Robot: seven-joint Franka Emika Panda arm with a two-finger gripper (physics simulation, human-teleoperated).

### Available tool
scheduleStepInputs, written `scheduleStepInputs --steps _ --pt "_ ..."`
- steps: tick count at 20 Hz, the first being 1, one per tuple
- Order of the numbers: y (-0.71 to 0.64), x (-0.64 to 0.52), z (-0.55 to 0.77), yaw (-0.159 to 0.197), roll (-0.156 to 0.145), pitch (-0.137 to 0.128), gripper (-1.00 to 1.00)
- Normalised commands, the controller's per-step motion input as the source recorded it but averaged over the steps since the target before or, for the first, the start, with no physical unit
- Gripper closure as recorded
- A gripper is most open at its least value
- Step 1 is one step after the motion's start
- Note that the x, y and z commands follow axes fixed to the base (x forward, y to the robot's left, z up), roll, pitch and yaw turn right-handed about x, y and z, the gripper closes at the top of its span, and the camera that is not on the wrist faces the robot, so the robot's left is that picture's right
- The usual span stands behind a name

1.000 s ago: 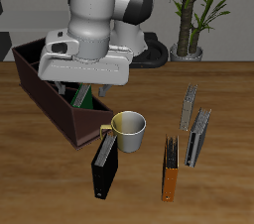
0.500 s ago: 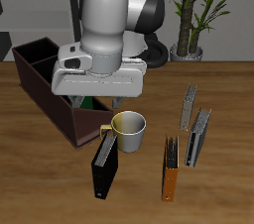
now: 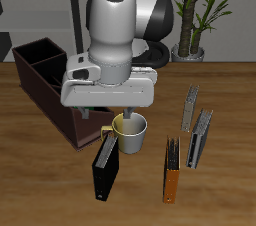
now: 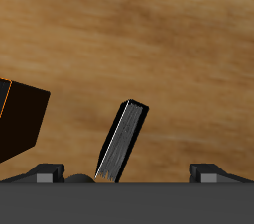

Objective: Place the green book into the right desk caddy's left compartment and place the black book into the right desk caddy's right compartment and place the orange book into the right desk caddy's right compartment

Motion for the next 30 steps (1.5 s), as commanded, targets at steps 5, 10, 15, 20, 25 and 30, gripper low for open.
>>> scheduleStepInputs --steps 5,10,15,20,25,30 --pt "0.03 0.11 -0.21 -0.051 0.027 -0.007 -1.00" --pt "0.06 0.09 -0.24 -0.039 0.020 -0.004 -1.00" --pt "0.06 0.04 -0.25 -0.057 0.035 0.008 -1.00" --pt "-0.03 0.03 -0.23 -0.054 0.005 0.013 -1.00" --pt "-0.05 0.04 -0.20 -0.025 -0.003 0.014 -1.00" --pt "-0.12 0.04 -0.17 -0.036 -0.010 0.010 -1.00"
